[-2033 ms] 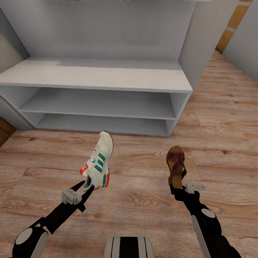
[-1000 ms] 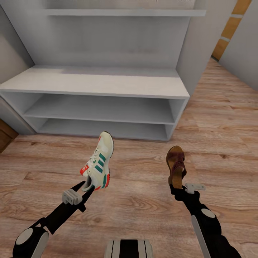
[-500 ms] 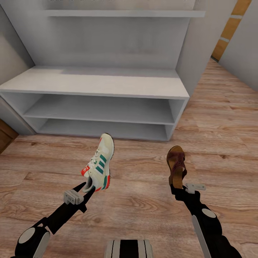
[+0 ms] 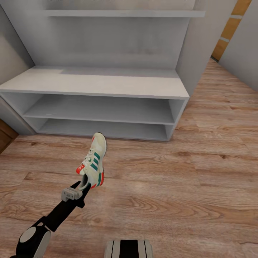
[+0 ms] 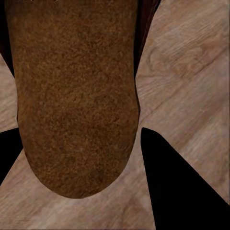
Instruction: Pick up the two gym shoes and the two sandals from the corridor floor and place them onto the hallstand (shoe rack) in the corridor, making sure they are on the rack and not on the floor. Arrange them so the two gym shoes are next to each other and the two sandals are next to each other.
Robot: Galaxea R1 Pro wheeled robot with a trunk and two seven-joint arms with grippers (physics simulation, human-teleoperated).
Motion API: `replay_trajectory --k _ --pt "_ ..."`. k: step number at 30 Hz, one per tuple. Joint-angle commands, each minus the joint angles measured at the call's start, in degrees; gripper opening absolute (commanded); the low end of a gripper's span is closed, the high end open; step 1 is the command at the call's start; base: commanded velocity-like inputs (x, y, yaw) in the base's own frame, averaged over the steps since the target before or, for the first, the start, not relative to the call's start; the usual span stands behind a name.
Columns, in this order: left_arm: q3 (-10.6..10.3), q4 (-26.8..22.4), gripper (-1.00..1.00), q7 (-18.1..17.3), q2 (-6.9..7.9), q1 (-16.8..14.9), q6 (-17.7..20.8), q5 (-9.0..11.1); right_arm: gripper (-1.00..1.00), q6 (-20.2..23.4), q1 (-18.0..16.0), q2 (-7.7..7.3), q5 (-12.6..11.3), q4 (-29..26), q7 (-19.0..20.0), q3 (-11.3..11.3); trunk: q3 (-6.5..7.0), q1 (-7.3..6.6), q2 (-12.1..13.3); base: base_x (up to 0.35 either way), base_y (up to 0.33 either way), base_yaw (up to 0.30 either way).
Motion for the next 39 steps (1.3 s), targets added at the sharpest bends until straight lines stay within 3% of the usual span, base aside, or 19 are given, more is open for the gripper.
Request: replay_trajectory --k 1,5,6,7,9,12,13,15,19,22,24,26,29,34,39 --pt "0.1 0.1 -1.0 -0.2 0.0 -0.3 0.5 0.6 -1.0 0.4 0.0 -1.89 -1.0 0.0 -0.2 -0.5 -0.04 -0.01 0.0 0.0 0.0 0.0" --pt "0.1 1.1 -1.0 -0.1 0.0 -1.2 0.5 0.6 -1.0 0.6 0.0 -9.66 -1.0 0.0 -0.2 -1.3 -0.04 -0.01 0.0 0.0 0.0 0.0" --pt "0.1 1.8 -1.0 -0.1 0.0 -1.6 0.5 0.6 -1.0 0.6 0.0 -12.6 -1.0 0.0 -0.2 -1.4 -0.04 -0.01 0.0 0.0 0.0 0.0" --pt "0.1 2.3 -1.0 -0.1 0.0 -2.0 0.5 0.5 -1.0 0.6 0.0 -14.44 -1.0 0.0 -0.2 -1.5 -0.04 -0.01 0.0 0.0 0.0 0.0" --pt "0.1 3.3 -1.0 0.2 0.0 -2.9 0.6 0.5 -1.0 0.8 0.0 -16.88 -1.1 0.0 -0.1 -2.0 -0.04 -0.01 0.0 0.0 0.0 0.0" --pt "-0.6 6.2 -1.0 4.0 -0.05 -5.7 0.6 0.3 -1.0 1.0 0.0 -19.65 -1.1 0.0 -0.1 -5.5 -0.04 -0.01 0.0 0.0 0.0 0.0" --pt "-1.8 7.4 -1.0 6.2 -0.08 -6.9 0.6 0.2 -1.0 1.0 0.0 -20.02 -1.1 0.0 -0.1 -6.7 -0.04 -0.01 0.0 0.0 0.0 0.0" --pt "-6.1 10.0 -1.0 11.9 -0.1 -9.4 0.6 0.2 -1.0 1.0 0.0 -20.4 -1.1 0.0 -0.1 -8.1 -0.04 -0.01 0.0 0.0 0.0 0.0" --pt "-18.1 14.0 -1.0 29.0 -1.18 -15.1 0.6 0.2 -1.0 1.1 0.0 -20.62 -1.1 0.0 -0.1 -8.9 -0.04 -0.01 0.0 0.0 0.0 0.0" --pt "-26.2 17.3 -1.0 40.5 -4.92 -19.3 1.2 0.2 -1.0 1.1 0.0 -20.66 -1.1 0.0 -0.1 -9.0 -0.04 -0.01 0.0 0.0 0.0 0.0" --pt "-29.3 19.3 -1.0 45.1 -7.87 -21.9 3.0 0.2 -1.0 1.1 -0.1 -20.66 -1.1 0.0 -0.1 -9.1 -0.04 -0.01 0.0 0.0 0.0 0.0" --pt "-30.7 20.8 -1.0 48.0 -9.97 -24.2 5.7 0.2 -1.0 1.1 0.0 -20.67 -1.0 0.0 -0.1 -9.1 -0.04 -0.01 0.0 0.0 0.0 0.0" --pt "-31.4 21.7 -1.0 50.8 -11.67 -27.0 9.2 0.2 -1.0 1.4 0.0 -20.73 -1.0 0.0 -0.1 -9.1 -0.04 -0.01 0.0 0.0 0.0 0.0" --pt "-31.8 24.7 -1.0 55.6 -12.46 -30.8 11.2 0.2 -1.0 3.3 0.0 -20.75 -1.0 0.0 -0.1 -9.2 -0.04 -0.01 0.0 0.0 0.0 0.0" --pt "-31.8 31.8 -1.0 59.7 -12.58 -34.6 11.5 0.2 -1.0 4.7 0.0 -20.74 -1.0 0.0 -0.1 -9.2 -0.04 -0.01 0.0 0.0 0.0 0.0"
